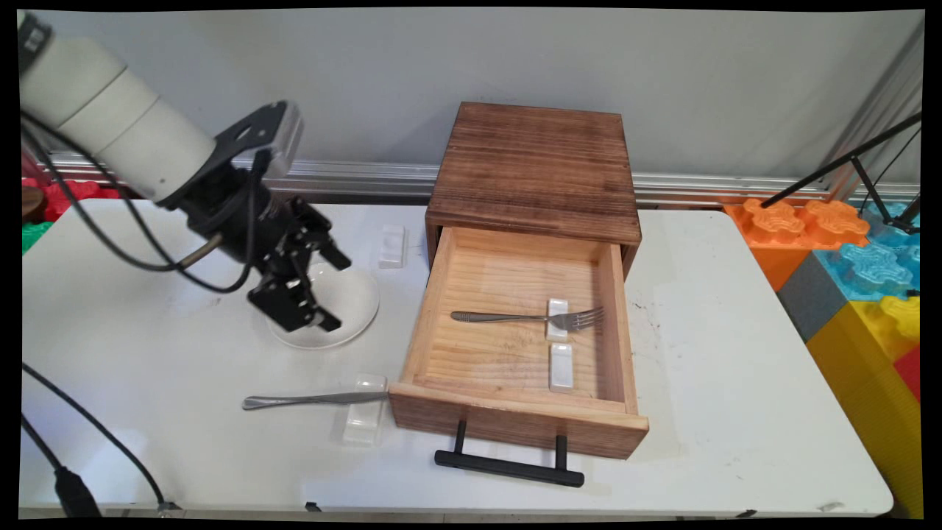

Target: Pick up the knife from the right of the white plate

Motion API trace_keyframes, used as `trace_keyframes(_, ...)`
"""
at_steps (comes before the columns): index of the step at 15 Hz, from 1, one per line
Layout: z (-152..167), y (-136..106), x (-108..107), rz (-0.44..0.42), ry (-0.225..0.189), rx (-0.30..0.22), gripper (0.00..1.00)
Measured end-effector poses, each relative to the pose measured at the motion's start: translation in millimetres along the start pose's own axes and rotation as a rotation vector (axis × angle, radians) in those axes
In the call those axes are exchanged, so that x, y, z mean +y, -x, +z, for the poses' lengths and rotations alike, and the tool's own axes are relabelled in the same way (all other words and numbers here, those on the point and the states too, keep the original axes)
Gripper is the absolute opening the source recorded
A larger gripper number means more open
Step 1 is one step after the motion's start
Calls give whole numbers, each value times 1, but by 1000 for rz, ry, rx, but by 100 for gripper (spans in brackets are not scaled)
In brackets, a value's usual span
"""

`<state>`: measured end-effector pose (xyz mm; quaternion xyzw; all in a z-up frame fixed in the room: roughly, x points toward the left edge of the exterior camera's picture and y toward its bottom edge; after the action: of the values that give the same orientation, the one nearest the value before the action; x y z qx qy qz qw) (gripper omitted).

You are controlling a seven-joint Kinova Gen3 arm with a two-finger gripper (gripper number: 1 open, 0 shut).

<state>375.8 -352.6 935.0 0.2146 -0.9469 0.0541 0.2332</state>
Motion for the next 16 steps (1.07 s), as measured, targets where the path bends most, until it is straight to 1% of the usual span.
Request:
trace_keyframes(3, 9, 22, 1, 5, 14, -19, 100)
trace_keyframes(6, 27, 40, -1, 12, 14, -38, 100)
trace_keyframes(10, 52, 54, 0, 20, 14, -66, 100)
trace_keyframes(14, 73, 69, 2, 24, 17, -113, 100)
trace_keyframes(16, 80, 75, 4, 26, 22, -128, 100)
